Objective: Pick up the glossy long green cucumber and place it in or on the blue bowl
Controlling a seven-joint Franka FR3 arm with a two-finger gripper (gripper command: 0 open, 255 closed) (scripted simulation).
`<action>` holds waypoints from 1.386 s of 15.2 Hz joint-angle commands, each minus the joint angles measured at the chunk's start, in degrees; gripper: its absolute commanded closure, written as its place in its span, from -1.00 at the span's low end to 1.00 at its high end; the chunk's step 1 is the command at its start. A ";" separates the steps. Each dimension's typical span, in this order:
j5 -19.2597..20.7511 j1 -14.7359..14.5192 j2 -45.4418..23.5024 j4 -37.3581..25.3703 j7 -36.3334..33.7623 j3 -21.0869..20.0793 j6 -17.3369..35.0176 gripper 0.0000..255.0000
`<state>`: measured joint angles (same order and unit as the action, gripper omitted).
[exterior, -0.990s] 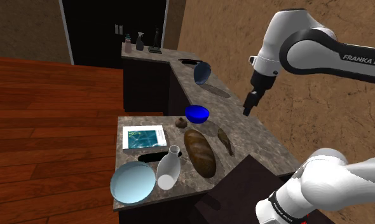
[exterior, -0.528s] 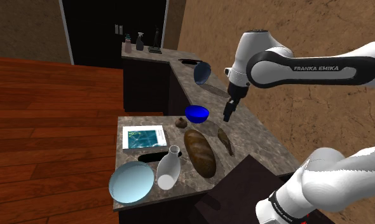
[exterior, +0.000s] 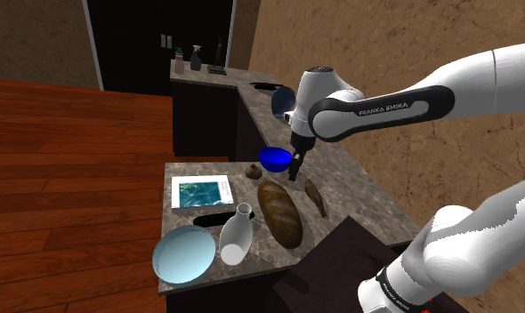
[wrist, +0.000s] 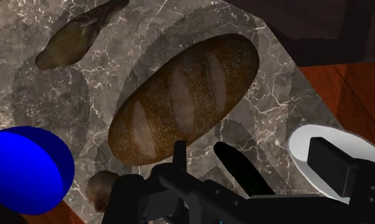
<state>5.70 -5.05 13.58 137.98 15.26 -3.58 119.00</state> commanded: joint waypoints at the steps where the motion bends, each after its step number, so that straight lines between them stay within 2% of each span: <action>1: 0.21 -0.63 -4.78 -1.37 1.02 -0.50 3.26 -1.00; 11: 2.83 -2.92 -26.12 -11.08 6.47 -2.58 13.85 -1.00; 21: 7.03 -6.39 -46.86 -25.61 10.95 -4.32 18.72 -1.00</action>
<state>12.32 -10.98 -31.37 113.96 25.75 -7.68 137.53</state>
